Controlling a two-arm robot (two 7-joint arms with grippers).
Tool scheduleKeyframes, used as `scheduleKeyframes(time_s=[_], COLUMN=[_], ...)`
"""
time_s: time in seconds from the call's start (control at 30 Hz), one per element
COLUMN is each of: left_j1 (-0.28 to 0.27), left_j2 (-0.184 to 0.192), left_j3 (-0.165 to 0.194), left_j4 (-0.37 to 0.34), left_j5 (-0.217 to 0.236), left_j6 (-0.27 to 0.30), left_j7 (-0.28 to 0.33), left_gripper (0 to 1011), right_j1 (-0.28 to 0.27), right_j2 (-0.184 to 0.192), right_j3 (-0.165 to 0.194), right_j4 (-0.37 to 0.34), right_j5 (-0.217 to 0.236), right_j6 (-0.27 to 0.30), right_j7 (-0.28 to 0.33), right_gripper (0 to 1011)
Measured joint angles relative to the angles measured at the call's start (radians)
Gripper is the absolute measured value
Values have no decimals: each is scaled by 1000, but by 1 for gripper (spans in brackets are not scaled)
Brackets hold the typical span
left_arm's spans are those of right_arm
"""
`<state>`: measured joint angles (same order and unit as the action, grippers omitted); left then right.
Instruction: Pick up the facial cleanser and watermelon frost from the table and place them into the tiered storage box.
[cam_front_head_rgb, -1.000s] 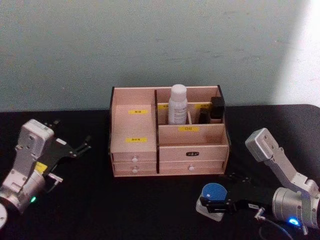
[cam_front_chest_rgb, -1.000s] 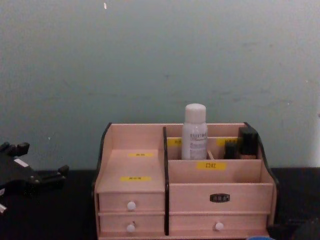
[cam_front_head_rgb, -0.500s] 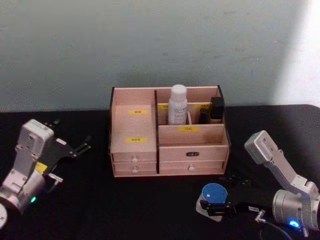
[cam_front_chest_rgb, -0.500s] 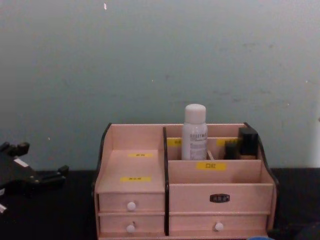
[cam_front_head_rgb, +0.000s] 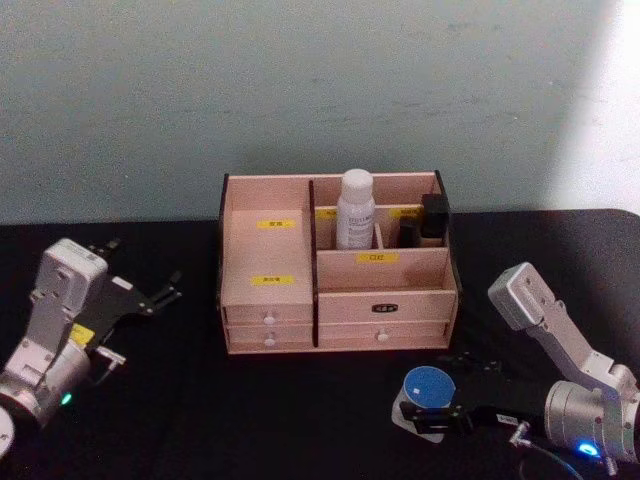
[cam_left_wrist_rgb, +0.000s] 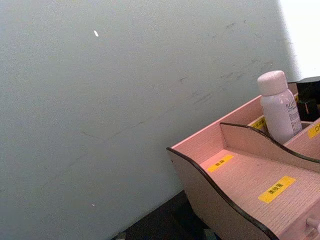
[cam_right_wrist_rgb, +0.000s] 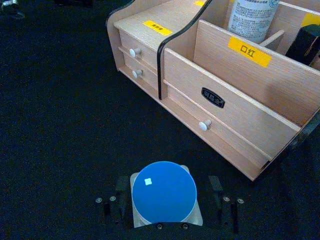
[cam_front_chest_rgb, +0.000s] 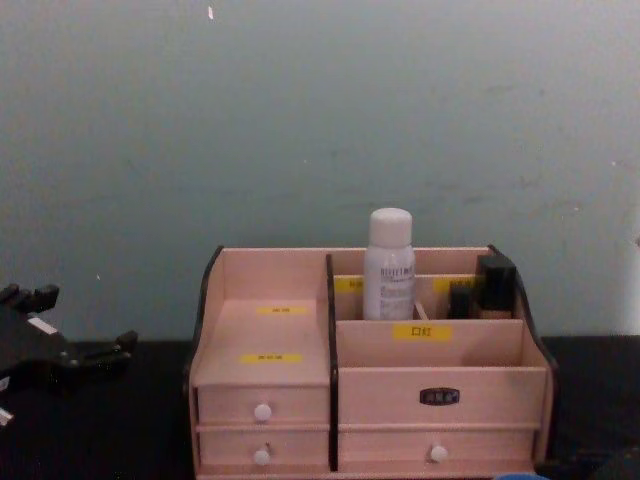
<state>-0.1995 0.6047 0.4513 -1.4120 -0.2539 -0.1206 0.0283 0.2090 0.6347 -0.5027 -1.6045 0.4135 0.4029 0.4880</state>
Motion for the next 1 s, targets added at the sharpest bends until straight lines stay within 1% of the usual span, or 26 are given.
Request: scheduleKeyframes(time_s=[0.07, 0.23, 0.3, 0.33, 0.4, 0.47, 0.87, 1.0], left_j1=[0, 0, 0, 0, 0, 0, 0, 0], left_j2=[0, 0, 0, 0, 0, 0, 0, 0], left_j3=[0, 0, 0, 0, 0, 0, 0, 0], left_j4=[0, 0, 0, 0, 0, 0, 0, 0], left_j5=[0, 0, 0, 0, 0, 0, 0, 0], left_j6=[0, 0, 0, 0, 0, 0, 0, 0], left_j7=[0, 0, 0, 0, 0, 0, 0, 0], left_gripper=[1001, 1001, 1001, 1001, 1001, 1001, 1001, 1001], right_j1=[0, 0, 1, 1, 1, 1, 1, -6], right_j2=[0, 0, 0, 0, 0, 0, 1, 10], right_j3=[0, 0, 0, 0, 0, 1, 1, 6], right_j4=[0, 0, 0, 0, 0, 0, 1, -9], right_j5=[0, 1, 1, 1, 2, 2, 3, 8], right_j6=[0, 0, 0, 0, 0, 0, -2, -5], right_j7=[0, 0, 0, 1, 1, 1, 2, 8], right_gripper=[1000, 915, 850, 837, 762, 726, 722, 722])
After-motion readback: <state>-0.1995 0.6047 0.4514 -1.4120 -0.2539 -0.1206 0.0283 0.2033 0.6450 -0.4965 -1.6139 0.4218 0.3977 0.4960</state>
